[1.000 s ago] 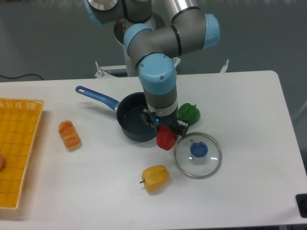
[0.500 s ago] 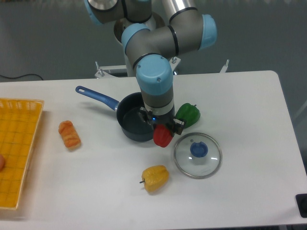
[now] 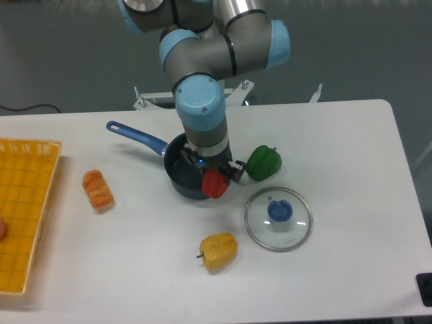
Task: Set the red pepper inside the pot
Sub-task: 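Carry the red pepper over the dark blue saucepan, then lower the red pepper into the saucepan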
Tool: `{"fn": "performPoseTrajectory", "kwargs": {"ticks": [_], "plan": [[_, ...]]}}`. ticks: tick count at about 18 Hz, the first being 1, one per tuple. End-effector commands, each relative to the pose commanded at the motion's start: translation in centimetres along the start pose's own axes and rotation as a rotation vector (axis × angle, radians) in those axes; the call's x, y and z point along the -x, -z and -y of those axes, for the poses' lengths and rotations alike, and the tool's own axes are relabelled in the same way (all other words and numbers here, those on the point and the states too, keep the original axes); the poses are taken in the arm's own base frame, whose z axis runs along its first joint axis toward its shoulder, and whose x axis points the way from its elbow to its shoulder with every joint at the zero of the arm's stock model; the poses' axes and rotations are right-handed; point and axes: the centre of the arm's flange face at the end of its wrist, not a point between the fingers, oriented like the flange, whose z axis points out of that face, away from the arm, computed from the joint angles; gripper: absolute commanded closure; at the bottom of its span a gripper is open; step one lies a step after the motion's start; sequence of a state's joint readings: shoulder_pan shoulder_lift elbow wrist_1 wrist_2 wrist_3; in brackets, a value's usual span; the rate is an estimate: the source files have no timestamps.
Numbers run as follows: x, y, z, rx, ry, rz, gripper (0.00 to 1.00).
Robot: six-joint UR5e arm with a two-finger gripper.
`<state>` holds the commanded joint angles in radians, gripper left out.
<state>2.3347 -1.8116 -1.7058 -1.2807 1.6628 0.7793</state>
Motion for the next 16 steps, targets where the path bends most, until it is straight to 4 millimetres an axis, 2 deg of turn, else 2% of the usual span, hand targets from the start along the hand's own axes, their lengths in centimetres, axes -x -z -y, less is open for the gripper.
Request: {"fn": "performPoseTrajectory", "kwargs": {"ticks": [3,8,16], "plan": [[-1.6,-0.2,0.6,0.026,-0.031,-0.02,0.39],[-3.4,-1.6,0.3,0.074,-0.06,-0.028,0.39],[-5.6,-3.6,0.3,0.129,-0.101,-0.033,0.39]]}}
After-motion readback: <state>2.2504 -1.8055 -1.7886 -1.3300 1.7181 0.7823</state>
